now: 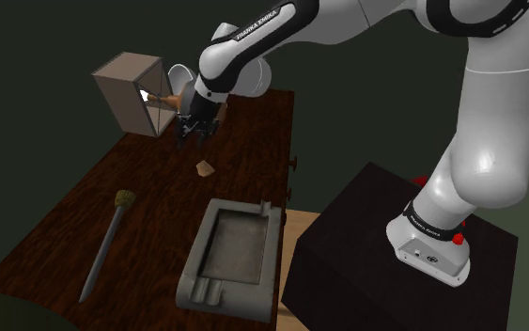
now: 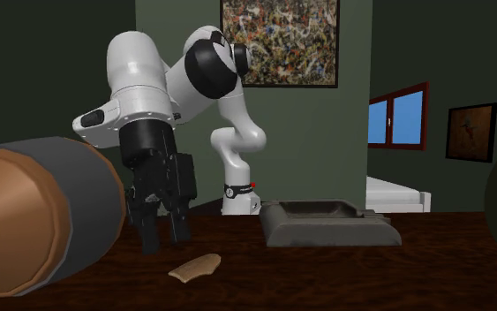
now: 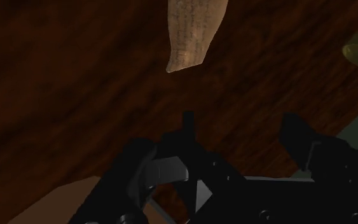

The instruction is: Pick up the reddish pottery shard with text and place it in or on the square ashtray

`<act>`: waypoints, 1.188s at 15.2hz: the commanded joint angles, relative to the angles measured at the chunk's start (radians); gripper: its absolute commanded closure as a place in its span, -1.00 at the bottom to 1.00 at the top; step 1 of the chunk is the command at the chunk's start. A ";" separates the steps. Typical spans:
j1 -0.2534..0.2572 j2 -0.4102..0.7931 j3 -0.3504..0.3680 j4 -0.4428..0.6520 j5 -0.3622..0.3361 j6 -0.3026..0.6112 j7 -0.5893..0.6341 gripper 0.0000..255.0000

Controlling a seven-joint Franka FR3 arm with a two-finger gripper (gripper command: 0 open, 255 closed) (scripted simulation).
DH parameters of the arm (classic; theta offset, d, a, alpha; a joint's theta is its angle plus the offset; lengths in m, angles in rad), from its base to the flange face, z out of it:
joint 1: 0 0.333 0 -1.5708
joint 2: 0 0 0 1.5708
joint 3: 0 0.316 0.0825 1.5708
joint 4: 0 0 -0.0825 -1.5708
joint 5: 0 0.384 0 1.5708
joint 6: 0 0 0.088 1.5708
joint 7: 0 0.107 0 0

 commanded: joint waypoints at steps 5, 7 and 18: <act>0.298 -0.122 -0.207 -0.164 -0.530 0.000 0.495 -1.00; 0.298 -0.099 -0.207 -0.160 -0.532 0.019 0.497 -1.00; 0.301 -0.032 -0.210 -0.146 -0.537 0.071 0.501 -1.00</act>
